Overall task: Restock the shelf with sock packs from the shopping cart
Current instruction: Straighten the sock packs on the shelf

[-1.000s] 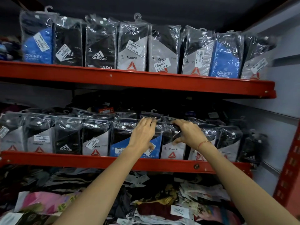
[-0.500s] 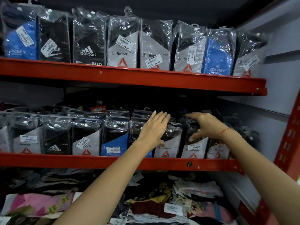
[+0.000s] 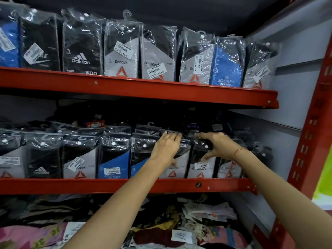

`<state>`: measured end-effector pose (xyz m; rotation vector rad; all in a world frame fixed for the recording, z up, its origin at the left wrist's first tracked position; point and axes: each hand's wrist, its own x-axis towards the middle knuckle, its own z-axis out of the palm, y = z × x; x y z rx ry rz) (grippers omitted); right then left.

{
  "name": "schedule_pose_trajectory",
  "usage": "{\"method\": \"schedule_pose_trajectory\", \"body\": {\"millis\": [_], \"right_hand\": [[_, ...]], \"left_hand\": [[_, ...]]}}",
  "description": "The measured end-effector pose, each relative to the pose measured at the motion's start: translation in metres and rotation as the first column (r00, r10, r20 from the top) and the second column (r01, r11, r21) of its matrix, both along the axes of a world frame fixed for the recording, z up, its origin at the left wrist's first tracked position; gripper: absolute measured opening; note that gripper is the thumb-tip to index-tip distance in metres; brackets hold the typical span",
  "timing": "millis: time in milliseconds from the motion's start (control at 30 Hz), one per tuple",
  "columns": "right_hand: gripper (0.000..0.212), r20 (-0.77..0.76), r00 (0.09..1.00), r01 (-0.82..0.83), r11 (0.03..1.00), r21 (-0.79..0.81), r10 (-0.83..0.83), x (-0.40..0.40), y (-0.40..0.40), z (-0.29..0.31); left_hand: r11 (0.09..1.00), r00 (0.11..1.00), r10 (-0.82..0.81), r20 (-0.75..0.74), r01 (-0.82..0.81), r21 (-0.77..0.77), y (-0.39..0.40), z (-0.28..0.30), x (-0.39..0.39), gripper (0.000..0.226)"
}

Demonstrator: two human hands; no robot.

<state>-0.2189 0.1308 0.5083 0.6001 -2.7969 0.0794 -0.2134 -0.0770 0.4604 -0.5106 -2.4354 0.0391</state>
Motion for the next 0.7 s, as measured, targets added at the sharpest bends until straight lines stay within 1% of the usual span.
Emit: {"method": "schedule_pose_trajectory", "body": {"millis": [67, 133, 233, 300, 333, 433, 500, 600, 700], "right_hand": [[0.114, 0.023, 1.0, 0.011, 1.0, 0.001, -0.011, 0.002, 0.011, 0.012], [0.12, 0.037, 0.996, 0.08, 0.996, 0.031, -0.081, 0.002, 0.028, 0.024], [0.117, 0.05, 0.969, 0.232, 0.961, 0.152, -0.242, 0.001, 0.052, 0.025], [0.112, 0.054, 0.955, 0.28, 0.944, 0.175, -0.293, 0.0, 0.061, 0.012], [0.11, 0.038, 0.954, 0.287, 0.944, 0.165, -0.296, -0.001, 0.065, 0.005], [0.098, -0.075, 0.963, 0.267, 0.956, 0.12, -0.259, -0.005, 0.069, -0.007], [0.09, -0.112, 0.966, 0.246, 0.961, 0.127, -0.232, -0.007, 0.07, -0.006], [0.086, -0.109, 0.968, 0.238, 0.964, 0.118, -0.226, -0.007, 0.073, -0.006], [0.087, -0.086, 0.969, 0.24, 0.962, 0.132, -0.23, -0.005, 0.07, -0.006]], "left_hand": [[0.999, 0.999, -0.05, -0.003, 0.05, 0.003, 0.008, 0.004, 0.001, 0.113], [0.993, 0.993, -0.119, -0.008, 0.119, 0.01, 0.02, 0.01, 0.0, 0.115], [0.982, 0.982, -0.188, 0.001, 0.188, 0.011, 0.043, 0.015, -0.003, 0.11], [0.98, 0.98, -0.198, 0.035, 0.197, 0.039, 0.057, 0.013, -0.006, 0.109], [0.981, 0.98, -0.193, 0.052, 0.191, 0.042, 0.064, 0.011, -0.008, 0.108], [0.989, 0.988, -0.142, 0.061, 0.139, 0.047, 0.074, 0.006, -0.014, 0.106], [0.988, 0.989, -0.141, 0.054, 0.137, 0.064, 0.075, 0.003, -0.016, 0.104], [0.991, 0.991, -0.121, 0.051, 0.117, 0.06, 0.074, 0.0, -0.017, 0.104], [0.995, 0.995, -0.097, 0.027, 0.097, 0.034, 0.075, -0.001, -0.016, 0.103]]}}
